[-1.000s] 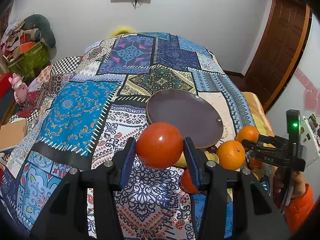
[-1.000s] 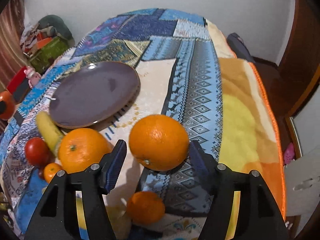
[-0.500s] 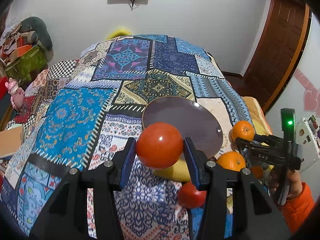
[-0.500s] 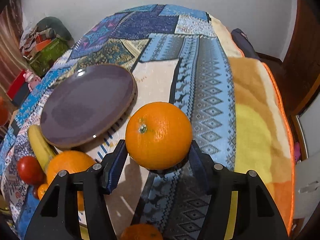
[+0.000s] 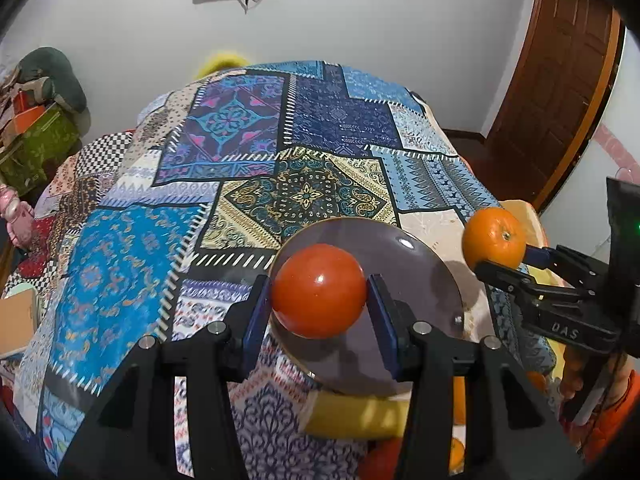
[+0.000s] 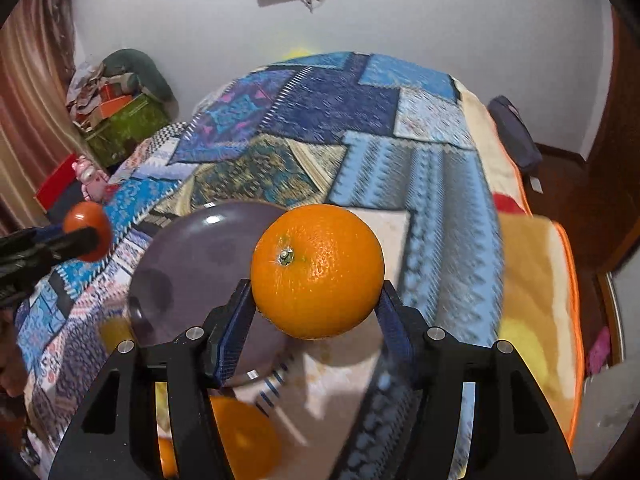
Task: Organize fruits
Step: 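Carry the tomato and orange onto the purple plate and open both tools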
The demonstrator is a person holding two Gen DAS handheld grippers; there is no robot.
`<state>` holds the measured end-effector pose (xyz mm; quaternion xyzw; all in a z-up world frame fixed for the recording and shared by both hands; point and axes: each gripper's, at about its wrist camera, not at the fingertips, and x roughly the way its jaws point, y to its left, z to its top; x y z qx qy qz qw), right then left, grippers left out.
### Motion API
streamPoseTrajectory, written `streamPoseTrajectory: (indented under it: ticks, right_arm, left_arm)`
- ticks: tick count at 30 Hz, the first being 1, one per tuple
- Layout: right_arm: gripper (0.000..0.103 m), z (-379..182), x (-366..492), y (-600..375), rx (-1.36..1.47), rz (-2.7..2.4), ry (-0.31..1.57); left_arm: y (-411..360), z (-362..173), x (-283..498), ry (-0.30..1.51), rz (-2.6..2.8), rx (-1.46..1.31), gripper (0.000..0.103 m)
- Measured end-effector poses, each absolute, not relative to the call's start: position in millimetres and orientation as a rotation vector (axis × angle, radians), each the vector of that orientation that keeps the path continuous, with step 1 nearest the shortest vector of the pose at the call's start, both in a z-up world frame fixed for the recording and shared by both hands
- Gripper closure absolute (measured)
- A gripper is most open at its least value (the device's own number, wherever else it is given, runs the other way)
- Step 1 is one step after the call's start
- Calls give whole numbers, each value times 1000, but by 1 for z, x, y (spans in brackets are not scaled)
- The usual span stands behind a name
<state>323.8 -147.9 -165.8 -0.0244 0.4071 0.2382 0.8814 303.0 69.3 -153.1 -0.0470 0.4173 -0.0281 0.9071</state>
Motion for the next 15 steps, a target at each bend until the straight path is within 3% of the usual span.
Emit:
streamPoseTrajectory:
  ticks: [15]
  right_arm:
    - [45,-188,363,-97,-138,566,926]
  left_arm:
    - [64,-193,370,980,-64,-68,55]
